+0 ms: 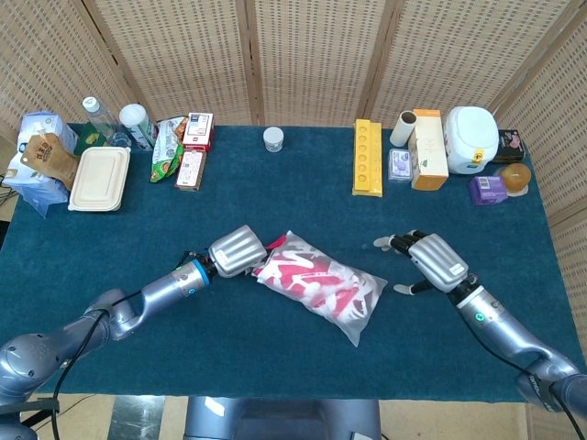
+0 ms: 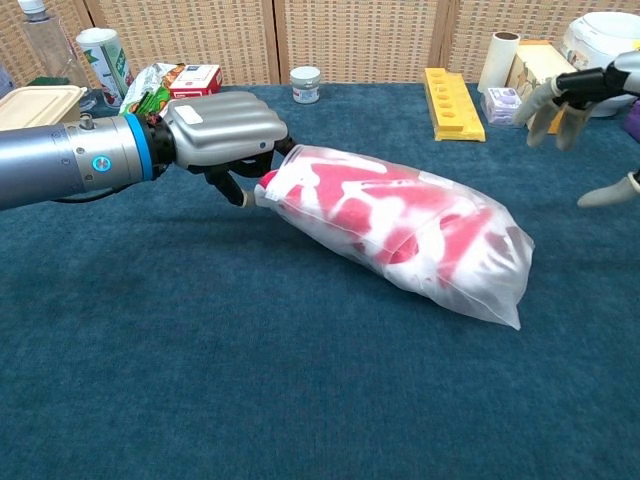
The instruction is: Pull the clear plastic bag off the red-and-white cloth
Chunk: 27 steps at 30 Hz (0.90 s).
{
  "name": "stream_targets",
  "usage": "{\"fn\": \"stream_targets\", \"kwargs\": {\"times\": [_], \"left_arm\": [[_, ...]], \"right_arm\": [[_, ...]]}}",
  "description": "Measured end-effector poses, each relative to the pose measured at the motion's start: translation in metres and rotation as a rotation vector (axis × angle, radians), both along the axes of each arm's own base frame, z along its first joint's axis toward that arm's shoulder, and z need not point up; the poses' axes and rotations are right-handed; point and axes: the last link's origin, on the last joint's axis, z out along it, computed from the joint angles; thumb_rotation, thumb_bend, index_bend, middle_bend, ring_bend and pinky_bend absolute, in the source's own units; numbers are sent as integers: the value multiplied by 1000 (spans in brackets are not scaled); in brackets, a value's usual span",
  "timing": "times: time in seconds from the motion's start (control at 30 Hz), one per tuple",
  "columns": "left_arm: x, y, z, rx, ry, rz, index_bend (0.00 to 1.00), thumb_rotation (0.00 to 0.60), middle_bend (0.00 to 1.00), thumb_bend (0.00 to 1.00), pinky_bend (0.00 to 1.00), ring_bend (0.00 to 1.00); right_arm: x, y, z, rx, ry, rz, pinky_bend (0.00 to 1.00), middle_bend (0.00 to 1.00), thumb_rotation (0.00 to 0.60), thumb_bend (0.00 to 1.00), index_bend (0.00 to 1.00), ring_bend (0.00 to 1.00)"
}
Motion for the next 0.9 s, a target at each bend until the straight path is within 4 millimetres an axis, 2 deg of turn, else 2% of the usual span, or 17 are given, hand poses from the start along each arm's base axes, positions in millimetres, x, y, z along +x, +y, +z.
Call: {"fn": "stream_targets", "kwargs": {"times": [0.17,0.3,0.43,0.5,0.73,0.9], "left_arm": [[2,1,2,1,-1,1,705,600,1000,446,994,1000],[3,2,4,2,2,3,705,600,1000,448,994,1000],[3,2,3,-2,11,10,705,600,1000,448,994,1000],[3,1,3,-9,12,18,705,600,1000,449,994,1000],[3,2,3,-18,11,52,705,600,1000,451,994,1000],[4,1,2,-21,15,68,705,600,1000,450,994,1000]], "right_arm": [[-9,16,-4,-9,50,109,462,461,600,69,276,581],[-12,29,-11,-18,59,183,626,568,600,61,277,723],[-13,39,-21,-25,62,258,797,646,600,57,277,824],[-14,45,-28,-22,61,290,850,671,600,54,278,855],[-15,56,-43,-29,75,377,956,715,600,40,280,921],[-12,63,-50,-52,78,446,993,735,600,36,280,944]]}}
